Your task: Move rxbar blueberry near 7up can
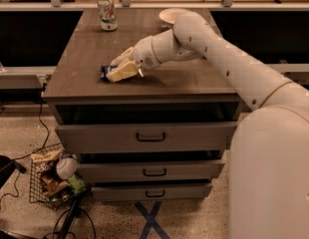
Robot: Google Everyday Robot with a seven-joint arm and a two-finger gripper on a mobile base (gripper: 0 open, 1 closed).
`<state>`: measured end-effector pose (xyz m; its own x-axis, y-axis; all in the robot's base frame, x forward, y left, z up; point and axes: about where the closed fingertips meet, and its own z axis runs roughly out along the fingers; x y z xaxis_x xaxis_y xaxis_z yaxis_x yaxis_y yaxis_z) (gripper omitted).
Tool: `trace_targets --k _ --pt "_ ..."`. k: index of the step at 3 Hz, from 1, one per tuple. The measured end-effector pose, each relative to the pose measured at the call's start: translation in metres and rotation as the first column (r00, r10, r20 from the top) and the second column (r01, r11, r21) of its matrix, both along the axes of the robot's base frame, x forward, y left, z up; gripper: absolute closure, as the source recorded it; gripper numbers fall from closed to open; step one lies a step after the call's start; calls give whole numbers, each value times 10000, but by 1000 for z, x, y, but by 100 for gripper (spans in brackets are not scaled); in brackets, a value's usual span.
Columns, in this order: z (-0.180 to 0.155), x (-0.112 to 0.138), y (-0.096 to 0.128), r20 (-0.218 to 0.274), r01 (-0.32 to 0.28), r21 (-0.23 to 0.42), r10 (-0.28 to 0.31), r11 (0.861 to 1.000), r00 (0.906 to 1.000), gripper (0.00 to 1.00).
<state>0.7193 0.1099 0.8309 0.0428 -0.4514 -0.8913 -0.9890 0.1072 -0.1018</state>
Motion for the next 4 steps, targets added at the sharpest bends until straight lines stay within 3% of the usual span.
trace_targets --k 4 --pt "0 0 0 6 2 -3 -2 10000 10000 100"
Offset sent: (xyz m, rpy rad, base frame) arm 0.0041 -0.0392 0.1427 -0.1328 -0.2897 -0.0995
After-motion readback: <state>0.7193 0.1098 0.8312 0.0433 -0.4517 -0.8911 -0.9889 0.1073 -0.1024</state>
